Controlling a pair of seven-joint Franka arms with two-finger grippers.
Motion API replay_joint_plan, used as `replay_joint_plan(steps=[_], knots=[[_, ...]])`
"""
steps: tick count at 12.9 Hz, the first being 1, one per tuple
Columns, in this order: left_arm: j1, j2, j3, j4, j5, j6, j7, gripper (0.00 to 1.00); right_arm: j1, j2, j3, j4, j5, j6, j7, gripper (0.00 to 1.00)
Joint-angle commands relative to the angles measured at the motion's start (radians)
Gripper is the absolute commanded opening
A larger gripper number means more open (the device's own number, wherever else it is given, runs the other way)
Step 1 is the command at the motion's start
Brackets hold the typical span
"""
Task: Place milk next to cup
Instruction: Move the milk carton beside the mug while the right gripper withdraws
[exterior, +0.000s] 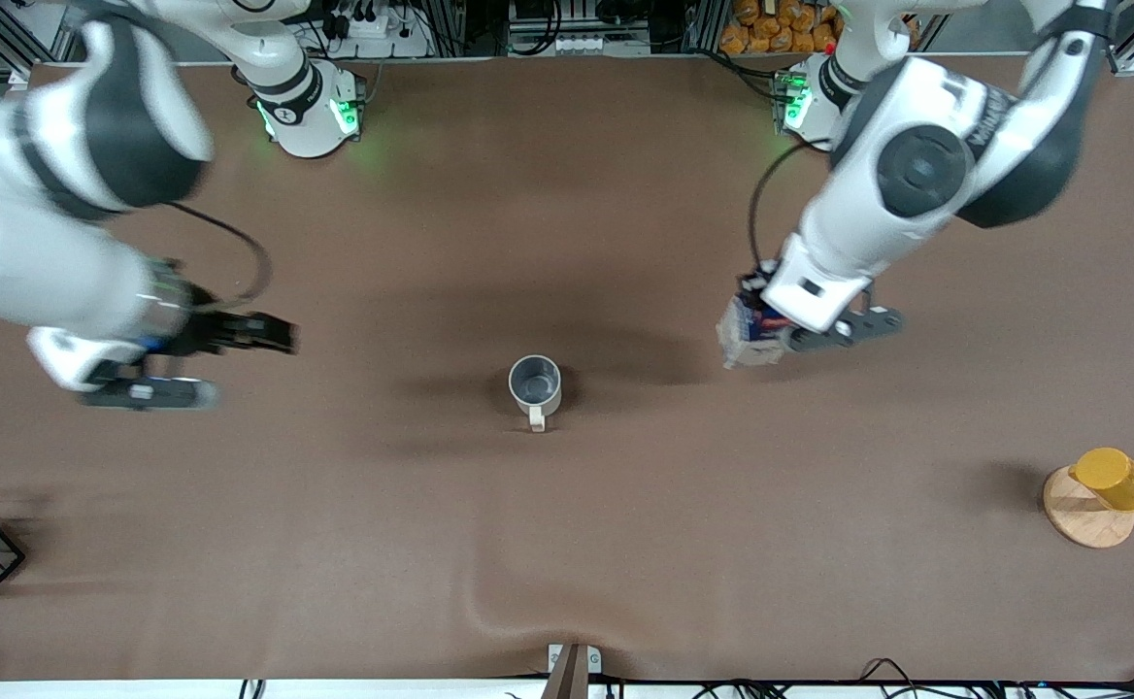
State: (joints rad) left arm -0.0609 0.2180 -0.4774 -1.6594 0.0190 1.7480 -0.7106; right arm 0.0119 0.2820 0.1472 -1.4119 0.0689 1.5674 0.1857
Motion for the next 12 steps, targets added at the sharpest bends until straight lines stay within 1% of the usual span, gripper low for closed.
replay_joint_plan(steps=[1, 2, 3, 5, 7, 8, 10, 12], knots=[[-0.142, 0.084, -0.006, 0.078, 0.044, -0.022, -0.099, 0.51, -0.12, -0.052, 0.021, -0.047, -0.009, -0.042, -0.103, 1.0], [-0.202, 0.125, -0.007, 0.117, 0.097, -0.022, -0.133, 0.51, -0.153, -0.07, 0.02, -0.059, -0.012, -0.047, -0.132, 1.0], [-0.253, 0.168, -0.004, 0.153, 0.122, -0.022, -0.162, 0.51, -0.188, -0.101, 0.021, -0.093, -0.015, -0.044, -0.159, 1.0], [-0.29, 0.245, -0.004, 0.232, 0.122, -0.015, -0.159, 0.51, -0.208, -0.153, 0.023, -0.154, -0.015, -0.014, -0.184, 1.0], [-0.338, 0.34, -0.003, 0.332, 0.122, 0.037, -0.176, 0.52, -0.207, -0.178, 0.023, -0.157, -0.015, -0.012, -0.199, 1.0], [-0.361, 0.366, 0.002, 0.351, 0.122, 0.053, -0.193, 0.52, -0.207, -0.188, 0.023, -0.159, -0.017, -0.012, -0.227, 1.0], [-0.395, 0.406, 0.003, 0.352, 0.119, 0.17, -0.222, 0.52, -0.205, -0.202, 0.025, -0.166, -0.017, -0.015, -0.238, 1.0], [-0.447, 0.454, 0.005, 0.354, 0.121, 0.235, -0.266, 0.52, -0.199, -0.256, 0.028, -0.226, -0.017, -0.001, -0.239, 1.0]])
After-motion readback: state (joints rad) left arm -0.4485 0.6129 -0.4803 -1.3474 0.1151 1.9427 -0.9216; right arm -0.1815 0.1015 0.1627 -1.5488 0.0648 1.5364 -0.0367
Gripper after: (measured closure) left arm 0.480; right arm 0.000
